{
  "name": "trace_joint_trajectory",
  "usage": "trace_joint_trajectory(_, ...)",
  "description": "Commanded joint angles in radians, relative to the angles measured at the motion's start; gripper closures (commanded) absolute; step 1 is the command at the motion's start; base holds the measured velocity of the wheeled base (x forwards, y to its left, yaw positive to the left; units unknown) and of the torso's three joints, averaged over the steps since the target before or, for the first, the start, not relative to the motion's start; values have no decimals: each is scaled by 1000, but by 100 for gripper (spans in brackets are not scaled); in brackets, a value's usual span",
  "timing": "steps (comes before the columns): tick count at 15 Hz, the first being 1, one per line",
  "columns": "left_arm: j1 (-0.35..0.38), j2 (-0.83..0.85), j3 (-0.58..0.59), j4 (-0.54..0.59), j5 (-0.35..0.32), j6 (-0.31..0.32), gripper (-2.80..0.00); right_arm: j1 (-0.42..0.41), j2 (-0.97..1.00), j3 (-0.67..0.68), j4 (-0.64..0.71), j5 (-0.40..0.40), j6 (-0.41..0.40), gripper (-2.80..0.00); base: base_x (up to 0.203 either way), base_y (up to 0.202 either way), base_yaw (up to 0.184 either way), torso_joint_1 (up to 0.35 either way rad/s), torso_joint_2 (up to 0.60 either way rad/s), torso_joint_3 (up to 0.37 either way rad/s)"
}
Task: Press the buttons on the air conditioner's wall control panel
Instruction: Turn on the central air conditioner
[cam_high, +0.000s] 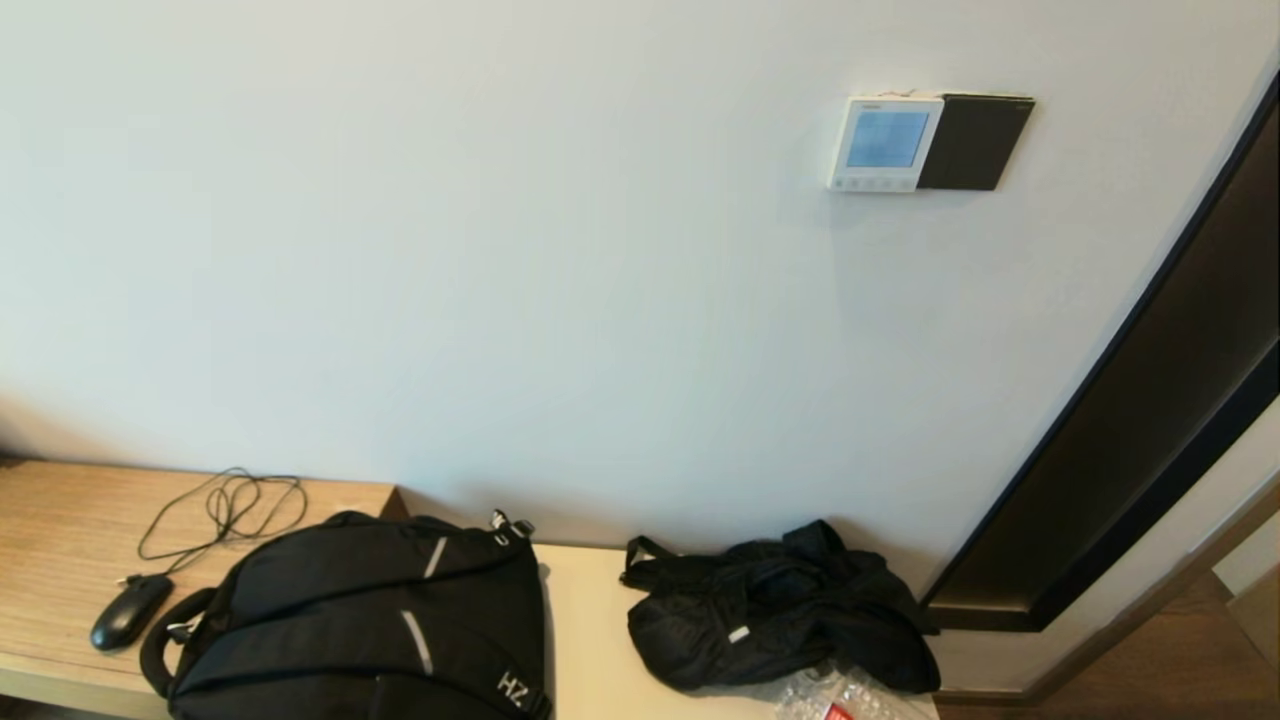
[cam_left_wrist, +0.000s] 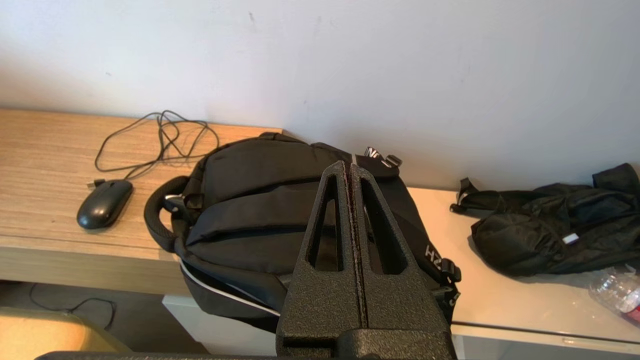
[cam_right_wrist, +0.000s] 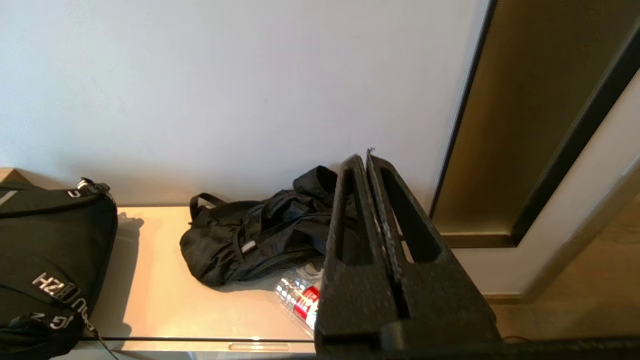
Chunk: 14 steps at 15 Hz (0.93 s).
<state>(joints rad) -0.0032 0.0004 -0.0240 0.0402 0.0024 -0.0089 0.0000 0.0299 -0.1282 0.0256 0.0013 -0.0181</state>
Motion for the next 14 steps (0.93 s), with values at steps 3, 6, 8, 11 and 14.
trace_joint_trajectory(3,0,0,0,0,1,0,0,1,238,-177,-22,1,4,0,0,0,0,0,0,0)
trace_joint_trajectory(6,0,0,1,0,1,1,0,0,516,-295,-155,-1,7,0,0,0,0,0,0,0)
trace_joint_trajectory(8,0,0,0,0,1,1,0,0,708,-399,-242,-6,7,0,0,0,0,0,0,0)
trace_joint_trajectory(11,0,0,1,0,1,0,0,3,974,-604,-323,-23,7,0,0,0,0,0,0,0)
trace_joint_trajectory(14,0,0,0,0,1,0,0,17,1201,-805,-376,-79,-1,0,0,0,0,0,0,0)
